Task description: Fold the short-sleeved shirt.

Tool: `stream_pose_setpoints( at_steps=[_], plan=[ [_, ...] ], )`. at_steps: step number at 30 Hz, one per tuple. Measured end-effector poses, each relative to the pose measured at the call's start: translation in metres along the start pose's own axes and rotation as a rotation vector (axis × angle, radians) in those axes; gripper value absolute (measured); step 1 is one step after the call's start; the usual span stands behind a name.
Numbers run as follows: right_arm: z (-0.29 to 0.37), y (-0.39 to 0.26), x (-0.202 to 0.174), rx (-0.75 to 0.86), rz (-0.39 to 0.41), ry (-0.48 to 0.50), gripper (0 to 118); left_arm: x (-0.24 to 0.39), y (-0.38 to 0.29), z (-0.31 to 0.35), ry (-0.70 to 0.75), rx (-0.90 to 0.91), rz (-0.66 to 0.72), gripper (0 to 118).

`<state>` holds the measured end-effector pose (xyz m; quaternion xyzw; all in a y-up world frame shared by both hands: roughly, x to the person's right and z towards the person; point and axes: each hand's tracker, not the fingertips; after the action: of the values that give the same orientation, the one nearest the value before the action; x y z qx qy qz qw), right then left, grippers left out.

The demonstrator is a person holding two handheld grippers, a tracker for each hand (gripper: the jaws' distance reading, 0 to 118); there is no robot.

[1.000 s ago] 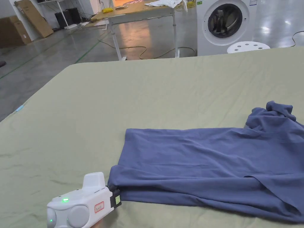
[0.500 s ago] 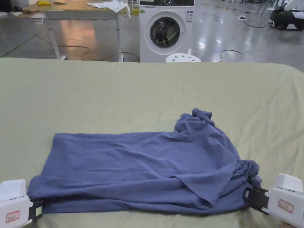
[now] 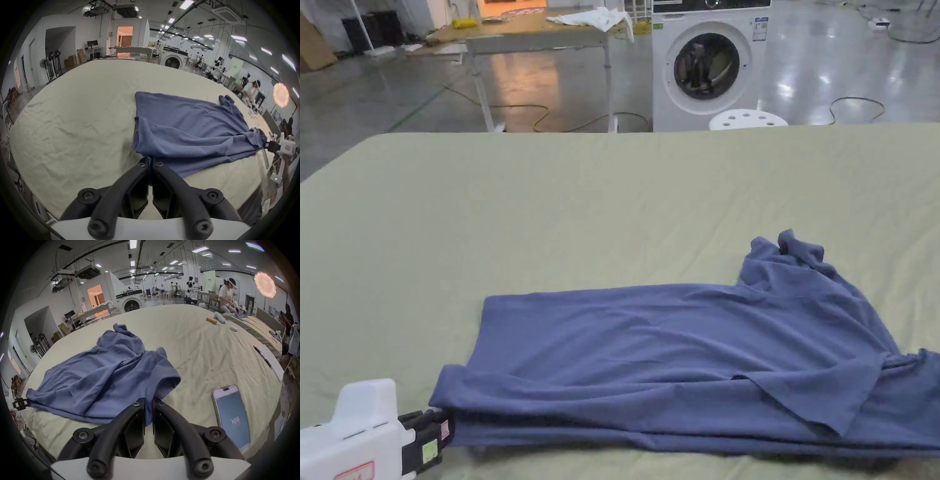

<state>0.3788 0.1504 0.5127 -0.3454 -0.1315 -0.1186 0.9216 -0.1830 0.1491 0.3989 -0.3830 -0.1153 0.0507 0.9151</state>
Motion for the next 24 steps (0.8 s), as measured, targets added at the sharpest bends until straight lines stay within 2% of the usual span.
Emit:
stream_pose_setpoints(
  at_steps=[3,11,12,14,15,16,19,21,24],
  plan=[
    [0.025,-0.017,0.001,0.002,0.057,-0.066,5,0.0,-0.022,0.022,0.022,-0.011,-0.007,0],
    [0.041,-0.055,0.009,-0.064,0.082,-0.035,6,-0.007,-0.07,0.029,-0.016,-0.077,0.039,0],
    [0.039,-0.057,0.008,-0.066,0.079,-0.036,9,-0.009,-0.072,0.028,-0.016,-0.063,0.071,11],
    [0.039,-0.059,0.005,-0.068,0.088,-0.054,45,-0.019,-0.075,0.022,0.027,-0.042,0.102,48],
    [0.039,-0.058,0.007,-0.061,0.102,-0.062,59,-0.019,-0.075,0.026,0.048,-0.014,0.099,61],
    [0.043,-0.058,0.007,-0.044,0.115,-0.053,61,-0.018,-0.074,0.034,0.069,0.044,0.094,69],
    [0.064,-0.054,0.002,0.113,0.142,0.013,61,-0.004,-0.066,0.061,0.145,0.231,0.033,70],
    [0.078,-0.053,-0.004,0.234,0.16,0.055,61,0.011,-0.06,0.083,0.14,0.355,-0.007,70],
    [0.093,-0.049,-0.016,0.297,0.113,0.117,61,0.032,-0.057,0.108,0.111,0.464,-0.084,70]
  ],
)
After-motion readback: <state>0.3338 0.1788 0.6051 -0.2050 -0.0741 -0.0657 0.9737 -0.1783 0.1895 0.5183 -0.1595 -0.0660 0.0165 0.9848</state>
